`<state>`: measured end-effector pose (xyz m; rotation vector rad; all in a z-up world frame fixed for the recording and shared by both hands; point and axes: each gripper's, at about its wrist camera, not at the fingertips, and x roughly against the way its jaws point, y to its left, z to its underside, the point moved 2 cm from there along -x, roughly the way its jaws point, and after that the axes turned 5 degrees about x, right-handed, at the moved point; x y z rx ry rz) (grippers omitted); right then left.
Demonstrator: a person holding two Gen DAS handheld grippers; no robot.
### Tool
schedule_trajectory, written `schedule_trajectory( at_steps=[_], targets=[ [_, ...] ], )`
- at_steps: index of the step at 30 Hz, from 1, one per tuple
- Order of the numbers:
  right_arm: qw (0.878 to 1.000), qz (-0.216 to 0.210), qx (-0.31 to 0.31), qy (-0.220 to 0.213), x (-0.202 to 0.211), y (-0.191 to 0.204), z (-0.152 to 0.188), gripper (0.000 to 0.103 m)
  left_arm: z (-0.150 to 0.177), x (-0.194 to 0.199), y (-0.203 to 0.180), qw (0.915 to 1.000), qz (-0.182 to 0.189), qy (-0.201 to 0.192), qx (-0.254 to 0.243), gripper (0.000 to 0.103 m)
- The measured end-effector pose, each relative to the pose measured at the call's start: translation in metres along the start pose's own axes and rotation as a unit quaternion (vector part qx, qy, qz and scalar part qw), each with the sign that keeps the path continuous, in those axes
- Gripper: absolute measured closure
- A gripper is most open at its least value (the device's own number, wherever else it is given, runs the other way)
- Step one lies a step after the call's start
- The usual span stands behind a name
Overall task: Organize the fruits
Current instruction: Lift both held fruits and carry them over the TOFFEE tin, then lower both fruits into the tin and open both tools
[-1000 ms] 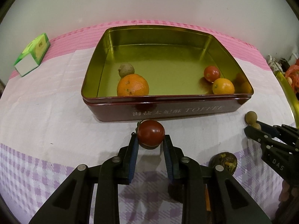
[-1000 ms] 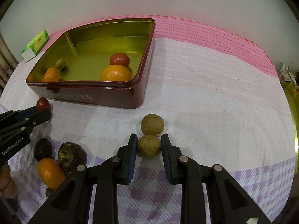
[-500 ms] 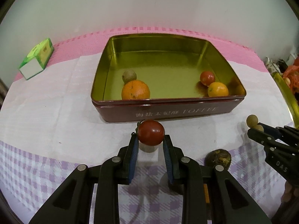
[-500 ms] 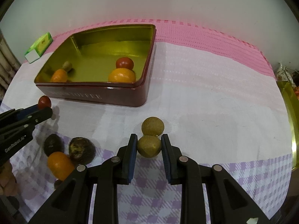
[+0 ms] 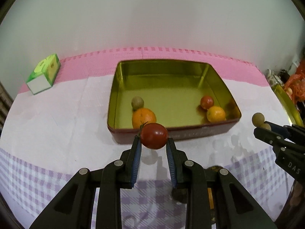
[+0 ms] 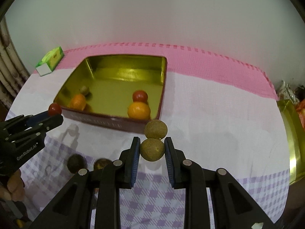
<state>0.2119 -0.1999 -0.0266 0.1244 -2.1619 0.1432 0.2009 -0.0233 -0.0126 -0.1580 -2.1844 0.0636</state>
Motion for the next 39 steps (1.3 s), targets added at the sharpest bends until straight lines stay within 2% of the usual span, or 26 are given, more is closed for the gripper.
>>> schedule_trajectory(
  at_steps=[7,18,31,39],
  targets=[
    [1.000,-0.010,0.001,-0.011,-0.003,0.001,-0.023,0.079,-0.021,-0.003,0.010,0.9999,-0.009,-0.011,0.004,0.075],
    [1.000,-0.022,0.010,-0.005,-0.033,0.006,-0.049,0.079,-0.038,-0.033,0.023,0.9997,-0.017,0.011,0.013,0.075],
    [0.999,-0.036,0.016,0.021,-0.075,0.014,-0.063,0.079,-0.047,-0.061,0.018,0.9994,-0.012,0.031,0.008,0.075],
    [0.999,-0.034,0.019,0.029,-0.086,0.016,-0.067,0.079,-0.049,-0.068,0.015,0.9993,-0.014,0.033,0.004,0.075]
  ],
)
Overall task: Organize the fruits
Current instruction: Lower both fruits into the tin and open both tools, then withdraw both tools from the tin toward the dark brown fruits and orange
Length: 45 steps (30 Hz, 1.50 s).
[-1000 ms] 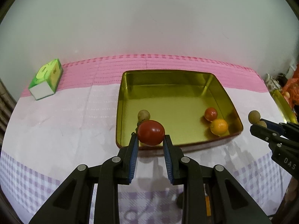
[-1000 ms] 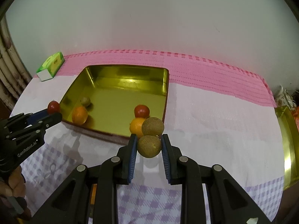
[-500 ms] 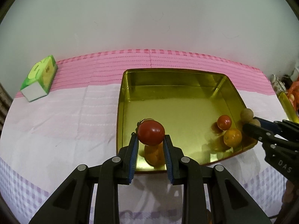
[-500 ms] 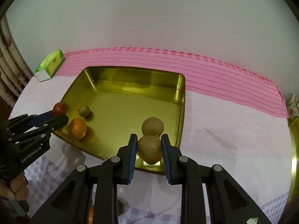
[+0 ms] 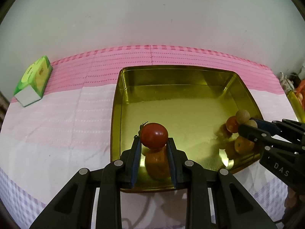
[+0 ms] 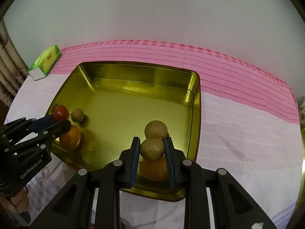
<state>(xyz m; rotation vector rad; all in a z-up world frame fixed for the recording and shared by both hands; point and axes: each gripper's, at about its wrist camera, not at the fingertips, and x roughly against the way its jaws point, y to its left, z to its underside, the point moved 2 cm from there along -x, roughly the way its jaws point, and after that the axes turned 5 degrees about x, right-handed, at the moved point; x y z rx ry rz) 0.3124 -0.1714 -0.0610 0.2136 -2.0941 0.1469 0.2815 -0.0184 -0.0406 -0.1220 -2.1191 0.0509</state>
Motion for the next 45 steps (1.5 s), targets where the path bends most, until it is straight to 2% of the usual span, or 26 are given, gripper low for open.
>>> schedule_trajectory(
  at_steps=[18,29,35,45],
  targets=[
    [1.000,-0.004,-0.006,0.002,0.005,0.001,0.002,0.077,0.002,0.004,-0.004,0.9999,-0.007,0.008,-0.002,0.074],
    [1.000,-0.001,-0.010,-0.022,0.047,0.005,0.017,0.077,0.020,0.044,-0.015,0.9999,-0.004,-0.009,-0.011,0.074],
    [0.999,0.000,-0.014,-0.033,0.075,0.014,0.048,0.077,0.051,0.072,-0.018,0.9997,-0.001,-0.018,-0.019,0.073],
    [1.000,-0.005,-0.017,-0.016,0.092,0.032,0.120,0.077,0.122,0.086,-0.012,0.9999,-0.012,0.007,-0.008,0.073]
  ],
)
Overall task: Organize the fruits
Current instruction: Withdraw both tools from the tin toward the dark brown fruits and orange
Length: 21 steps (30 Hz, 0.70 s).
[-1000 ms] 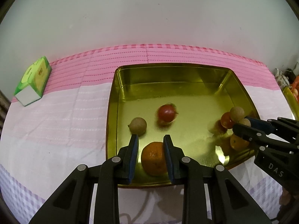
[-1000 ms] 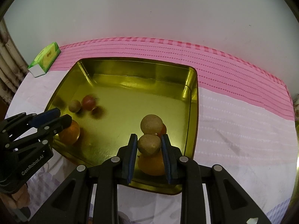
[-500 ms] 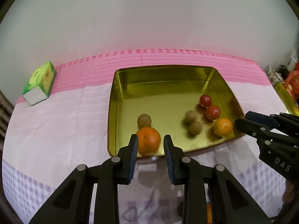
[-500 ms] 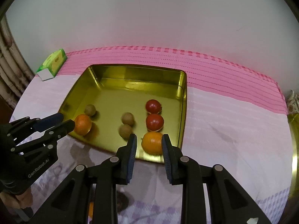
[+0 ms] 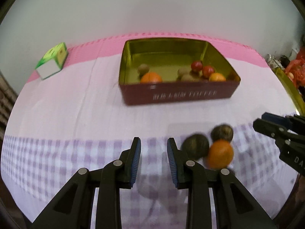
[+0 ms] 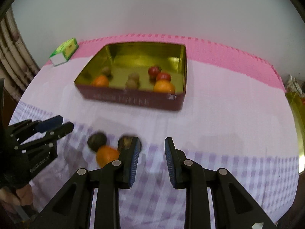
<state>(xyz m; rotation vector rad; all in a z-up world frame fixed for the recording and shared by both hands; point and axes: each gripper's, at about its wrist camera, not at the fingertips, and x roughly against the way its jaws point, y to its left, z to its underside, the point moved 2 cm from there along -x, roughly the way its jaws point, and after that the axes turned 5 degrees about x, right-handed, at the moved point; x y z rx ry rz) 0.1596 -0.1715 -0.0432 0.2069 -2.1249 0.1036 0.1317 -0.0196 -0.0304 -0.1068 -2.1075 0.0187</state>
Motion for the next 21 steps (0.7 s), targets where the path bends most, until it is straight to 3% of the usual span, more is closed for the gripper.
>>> schedule_trajectory(
  at_steps=[8,21],
  targets=[
    [1.000,-0.012,0.007,0.020,0.000,0.021,0.047,0.077,0.036,0.006,0.016,0.9995,-0.018,0.007,0.026,0.073],
    [0.999,-0.024,0.010,0.027,0.002,0.043,0.071,0.077,0.071,0.025,0.021,0.9995,-0.017,-0.004,0.027,0.073]
  ],
)
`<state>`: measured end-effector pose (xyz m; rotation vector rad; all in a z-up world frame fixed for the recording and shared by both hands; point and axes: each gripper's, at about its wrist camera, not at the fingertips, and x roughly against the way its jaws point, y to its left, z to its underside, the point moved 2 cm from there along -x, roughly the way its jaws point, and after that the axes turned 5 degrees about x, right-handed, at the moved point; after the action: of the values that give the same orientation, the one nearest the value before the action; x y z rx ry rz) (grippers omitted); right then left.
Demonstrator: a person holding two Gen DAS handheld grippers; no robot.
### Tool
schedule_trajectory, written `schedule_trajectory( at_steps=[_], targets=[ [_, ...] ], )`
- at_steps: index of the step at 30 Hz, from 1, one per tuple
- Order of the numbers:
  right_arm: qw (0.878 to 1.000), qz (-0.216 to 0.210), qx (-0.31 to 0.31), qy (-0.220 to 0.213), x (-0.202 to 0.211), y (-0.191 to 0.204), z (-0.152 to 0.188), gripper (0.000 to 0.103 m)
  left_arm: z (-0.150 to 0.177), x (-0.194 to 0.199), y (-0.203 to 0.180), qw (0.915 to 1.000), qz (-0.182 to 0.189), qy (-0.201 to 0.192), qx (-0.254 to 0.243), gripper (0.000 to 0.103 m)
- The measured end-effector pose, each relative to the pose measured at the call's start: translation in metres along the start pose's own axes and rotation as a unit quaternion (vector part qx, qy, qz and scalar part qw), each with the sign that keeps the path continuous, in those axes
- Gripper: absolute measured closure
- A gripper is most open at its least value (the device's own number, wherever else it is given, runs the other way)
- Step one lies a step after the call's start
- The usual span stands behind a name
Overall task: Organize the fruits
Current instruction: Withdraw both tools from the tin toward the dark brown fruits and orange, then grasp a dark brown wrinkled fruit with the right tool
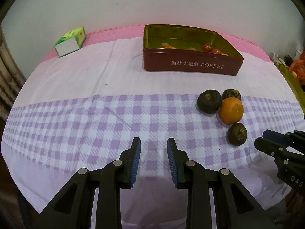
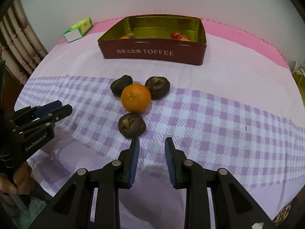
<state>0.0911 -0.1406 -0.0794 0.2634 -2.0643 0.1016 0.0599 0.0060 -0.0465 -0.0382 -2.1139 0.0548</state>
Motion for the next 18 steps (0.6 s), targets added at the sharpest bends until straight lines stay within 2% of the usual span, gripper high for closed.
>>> schedule_trajectory(
  at_steps=[14,18],
  targets=[
    [1.000,-0.006,0.009,0.009,-0.009,0.007,0.001,0.077,0.007,-0.016,0.013,0.9993,0.007,0.021,0.028,0.073],
    [1.000,-0.007,0.010,0.015,-0.014,0.008,0.001,0.077,0.008,-0.017,0.015,0.9996,0.007,0.015,0.025,0.073]
  ],
)
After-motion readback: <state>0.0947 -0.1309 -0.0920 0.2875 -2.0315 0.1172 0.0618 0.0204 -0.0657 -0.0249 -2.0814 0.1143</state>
